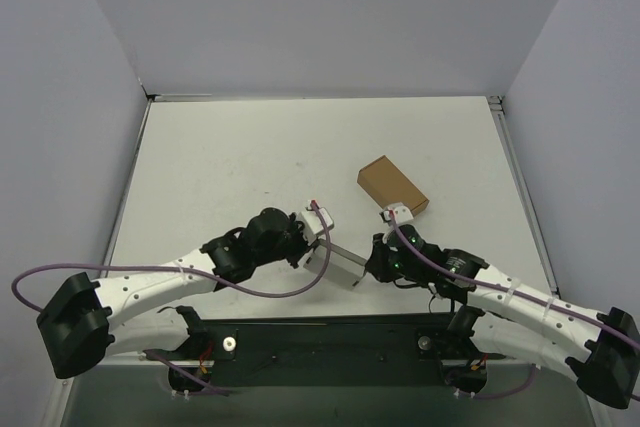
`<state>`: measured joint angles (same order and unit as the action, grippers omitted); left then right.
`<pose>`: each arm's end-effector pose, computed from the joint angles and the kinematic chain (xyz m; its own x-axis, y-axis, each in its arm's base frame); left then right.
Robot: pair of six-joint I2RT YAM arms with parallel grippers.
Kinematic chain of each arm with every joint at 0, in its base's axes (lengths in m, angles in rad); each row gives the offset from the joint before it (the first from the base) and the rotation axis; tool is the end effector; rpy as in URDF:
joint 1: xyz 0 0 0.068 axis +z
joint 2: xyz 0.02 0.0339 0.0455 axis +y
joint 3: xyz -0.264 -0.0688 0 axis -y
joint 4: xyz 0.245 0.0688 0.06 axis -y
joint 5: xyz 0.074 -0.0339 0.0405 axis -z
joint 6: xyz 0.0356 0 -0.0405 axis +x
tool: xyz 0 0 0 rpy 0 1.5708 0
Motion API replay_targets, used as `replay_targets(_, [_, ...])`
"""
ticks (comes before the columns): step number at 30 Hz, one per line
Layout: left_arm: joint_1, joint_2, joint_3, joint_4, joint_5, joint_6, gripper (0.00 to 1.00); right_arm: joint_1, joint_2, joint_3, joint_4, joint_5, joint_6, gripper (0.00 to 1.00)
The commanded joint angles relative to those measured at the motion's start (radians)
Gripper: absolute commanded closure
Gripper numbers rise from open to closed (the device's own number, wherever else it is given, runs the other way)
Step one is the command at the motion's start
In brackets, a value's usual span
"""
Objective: Fold the paper box
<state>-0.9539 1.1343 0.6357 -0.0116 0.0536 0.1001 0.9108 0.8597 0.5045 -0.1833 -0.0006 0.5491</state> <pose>0.1418 -0.2033 0.2348 -0.1970 0.4503 -0.8709 0.8656 0.4970 0.0612 0.1179 0.1520 0.2284 -0.6807 -0.0258 -0.7321 -0.5100 0.7341 0.4483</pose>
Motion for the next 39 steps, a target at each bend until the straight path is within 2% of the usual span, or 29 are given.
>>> replay_targets(1, [-0.035, -0.021, -0.007, 0.056, -0.179, -0.060, 1.00, 0.008, 0.030, 0.040, 0.028, 0.123, 0.109, 1.00])
replay_targets(8, [-0.088, -0.025, -0.025, 0.076, -0.290, -0.141, 1.00, 0.043, 0.042, 0.038, 0.090, 0.254, 0.189, 1.00])
replay_targets(15, [-0.098, -0.025, -0.027, 0.078, -0.322, -0.163, 1.00, 0.074, 0.045, 0.005, 0.110, 0.335, 0.210, 1.00])
replay_targets(39, [-0.101, -0.002, -0.018, 0.067, -0.313, -0.209, 1.00, 0.210, 0.096, -0.083, 0.160, 0.556, 0.314, 1.00])
